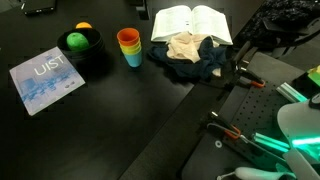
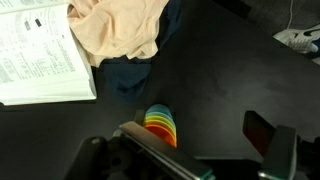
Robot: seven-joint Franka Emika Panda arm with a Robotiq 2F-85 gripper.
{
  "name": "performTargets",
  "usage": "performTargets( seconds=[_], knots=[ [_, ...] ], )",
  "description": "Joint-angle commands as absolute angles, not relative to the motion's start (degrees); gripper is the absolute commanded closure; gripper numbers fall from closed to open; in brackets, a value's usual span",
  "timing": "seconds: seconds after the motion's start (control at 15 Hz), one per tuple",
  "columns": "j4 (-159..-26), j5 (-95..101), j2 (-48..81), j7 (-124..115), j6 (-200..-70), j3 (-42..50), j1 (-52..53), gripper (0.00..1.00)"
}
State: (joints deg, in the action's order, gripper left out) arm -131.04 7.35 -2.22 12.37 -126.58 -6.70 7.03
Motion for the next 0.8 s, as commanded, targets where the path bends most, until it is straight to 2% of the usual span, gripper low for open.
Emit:
performTargets(
  seconds=[0.0, 0.4, 0.73],
  knots=[
    [-132.31, 7.58, -1.32, 12.59, -133.08, -6.78, 7.09, 0.0],
    [-132.79, 8.33, 8.4, 14.11, -152.51, -7.0, 6.91, 0.0],
    [-128.33, 9.9, 16.86, 16.45, -156.59, -6.77, 5.99, 0.0]
  ],
)
